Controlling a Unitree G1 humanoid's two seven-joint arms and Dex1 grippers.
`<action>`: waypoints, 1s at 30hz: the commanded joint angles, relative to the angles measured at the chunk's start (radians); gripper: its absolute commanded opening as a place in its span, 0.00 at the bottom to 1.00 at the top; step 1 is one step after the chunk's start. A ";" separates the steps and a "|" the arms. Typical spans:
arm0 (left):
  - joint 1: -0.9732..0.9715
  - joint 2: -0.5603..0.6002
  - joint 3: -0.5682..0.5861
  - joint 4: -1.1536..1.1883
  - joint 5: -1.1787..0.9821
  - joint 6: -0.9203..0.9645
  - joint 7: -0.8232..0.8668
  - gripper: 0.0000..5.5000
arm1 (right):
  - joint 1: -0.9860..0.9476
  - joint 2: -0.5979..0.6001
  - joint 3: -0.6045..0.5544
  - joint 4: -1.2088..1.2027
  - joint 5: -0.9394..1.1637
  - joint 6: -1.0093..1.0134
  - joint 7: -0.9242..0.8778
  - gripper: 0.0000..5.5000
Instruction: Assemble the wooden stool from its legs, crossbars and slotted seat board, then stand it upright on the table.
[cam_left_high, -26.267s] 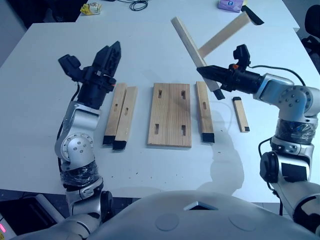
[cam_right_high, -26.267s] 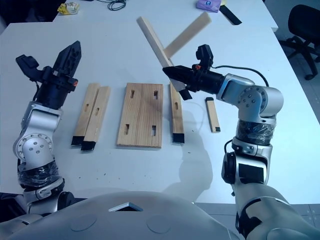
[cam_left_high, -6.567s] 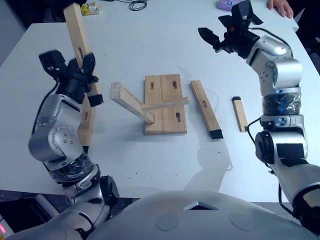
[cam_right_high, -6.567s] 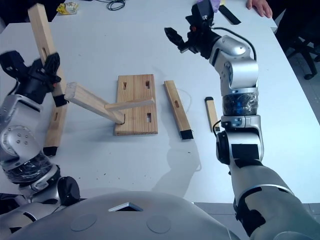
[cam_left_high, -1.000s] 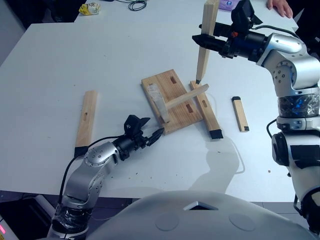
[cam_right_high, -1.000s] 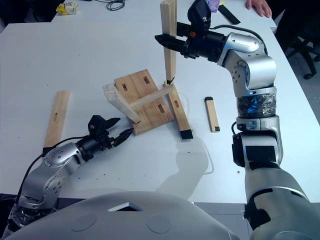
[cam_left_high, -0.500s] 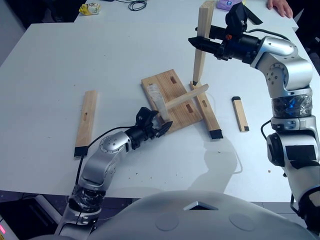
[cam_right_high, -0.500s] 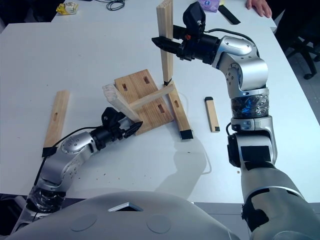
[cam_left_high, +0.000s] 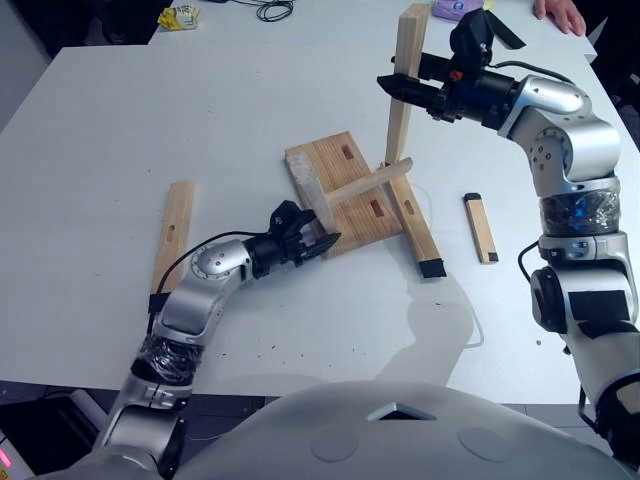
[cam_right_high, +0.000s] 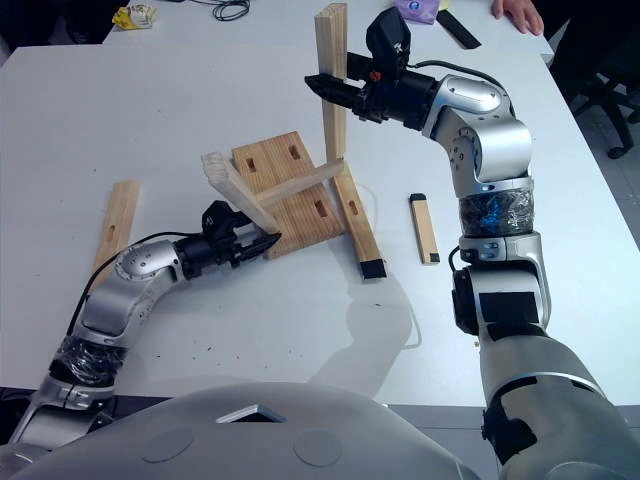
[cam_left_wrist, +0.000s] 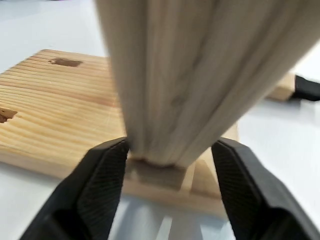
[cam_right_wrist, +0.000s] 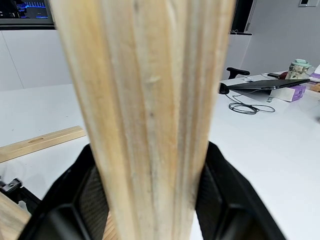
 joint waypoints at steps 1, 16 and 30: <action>-0.032 0.029 0.034 0.072 0.009 -0.054 -0.049 0.40 | 0.008 0.005 -0.005 -0.007 -0.004 -0.005 -0.007 0.37; 0.082 0.141 0.116 0.068 -0.039 -0.072 -0.199 0.00 | 0.012 0.003 -0.005 -0.013 -0.006 -0.003 -0.009 0.37; 0.107 -0.023 0.143 -0.273 -0.100 0.085 0.097 0.00 | 0.020 -0.009 -0.010 -0.021 -0.012 0.000 -0.016 0.37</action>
